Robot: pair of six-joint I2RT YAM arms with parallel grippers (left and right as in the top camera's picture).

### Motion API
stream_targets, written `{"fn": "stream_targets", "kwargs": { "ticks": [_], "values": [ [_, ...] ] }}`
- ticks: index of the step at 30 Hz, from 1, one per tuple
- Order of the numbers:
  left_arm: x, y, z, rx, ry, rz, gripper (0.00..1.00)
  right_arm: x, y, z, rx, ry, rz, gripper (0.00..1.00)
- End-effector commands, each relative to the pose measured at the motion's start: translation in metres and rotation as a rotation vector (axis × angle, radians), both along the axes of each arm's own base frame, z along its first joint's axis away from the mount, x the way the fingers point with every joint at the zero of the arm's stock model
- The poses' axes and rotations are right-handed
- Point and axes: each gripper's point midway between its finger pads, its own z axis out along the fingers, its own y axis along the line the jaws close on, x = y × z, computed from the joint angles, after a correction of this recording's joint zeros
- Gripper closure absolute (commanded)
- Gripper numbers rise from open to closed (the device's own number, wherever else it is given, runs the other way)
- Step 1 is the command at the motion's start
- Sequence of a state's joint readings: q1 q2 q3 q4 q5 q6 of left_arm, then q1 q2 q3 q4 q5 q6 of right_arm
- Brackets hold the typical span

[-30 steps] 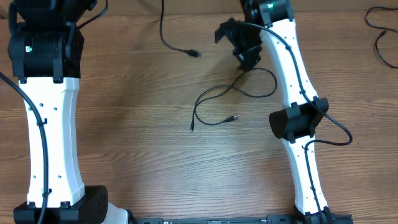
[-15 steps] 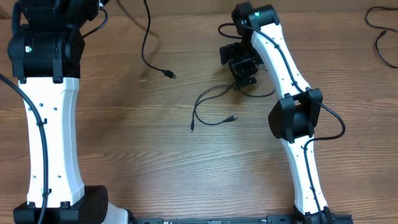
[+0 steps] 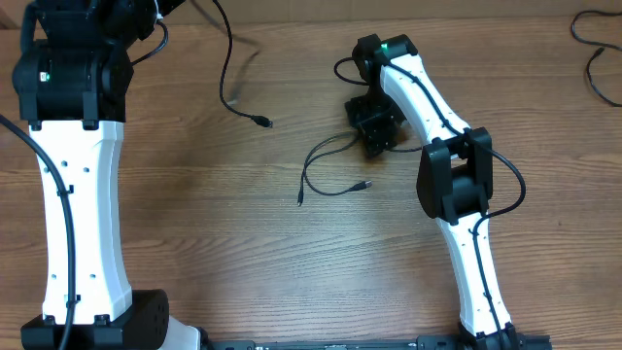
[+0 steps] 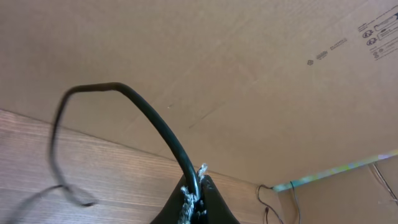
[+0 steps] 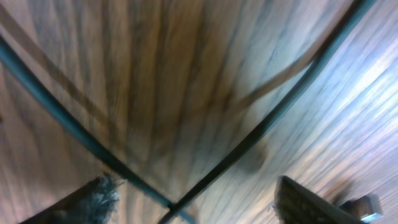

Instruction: Untangle cables

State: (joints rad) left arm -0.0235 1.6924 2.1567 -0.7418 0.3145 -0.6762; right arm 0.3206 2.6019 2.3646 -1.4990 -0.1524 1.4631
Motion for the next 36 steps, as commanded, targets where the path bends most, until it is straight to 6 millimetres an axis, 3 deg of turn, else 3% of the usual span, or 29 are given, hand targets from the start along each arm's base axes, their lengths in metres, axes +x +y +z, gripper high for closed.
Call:
{"fn": "stream_targets", "kwargs": {
  "ticks": [1,2,5,7,10,12,13,14,18,21,25,30,36],
  "values": [
    [-0.013,0.005,0.018,0.026,-0.047,0.011,0.96,-0.005,-0.007,-0.012,-0.040,0.014,-0.001,0.41],
    [-0.013,0.005,0.017,0.026,-0.042,0.011,0.96,-0.006,-0.010,-0.016,-0.052,0.016,0.001,0.96],
    [-0.013,0.005,0.015,0.034,-0.036,0.009,0.96,-0.014,-0.015,-0.023,-0.074,0.039,0.033,0.96],
    [-0.013,0.005,0.015,0.051,-0.041,0.005,0.96,-0.013,-0.015,-0.024,-0.050,0.023,0.166,0.96],
    [-0.013,0.007,0.014,0.057,-0.039,0.011,0.96,0.007,-0.009,-0.019,-0.005,-0.085,0.360,0.96],
    [-0.013,0.009,0.012,0.061,-0.030,0.026,0.96,0.025,-0.013,-0.004,-0.039,-0.172,0.454,0.96],
    [-0.013,0.010,0.010,0.063,-0.024,0.033,0.96,0.035,-0.018,0.008,-0.080,-0.221,0.486,0.96],
    [-0.013,0.014,0.007,0.071,-0.012,0.055,0.96,0.056,-0.031,0.039,-0.182,-0.327,0.537,0.96],
    [-0.013,0.021,0.000,0.083,0.017,0.090,0.96,0.091,-0.062,0.124,-0.433,-0.531,0.617,0.96],
    [-0.013,0.022,-0.003,0.086,0.029,0.099,0.96,0.107,-0.080,0.185,-0.604,-0.649,0.730,0.96],
    [-0.014,0.022,-0.006,0.087,0.042,0.098,0.96,0.114,-0.097,0.247,-0.769,-0.724,0.874,0.96],
    [-0.016,0.022,-0.014,0.090,0.076,0.097,0.96,0.120,-0.123,0.295,-0.894,-0.766,0.987,0.96],
    [-0.020,0.013,-0.015,0.066,0.087,0.045,0.96,0.142,-0.192,0.331,-1.075,-0.747,1.049,0.96]
  ]
}}
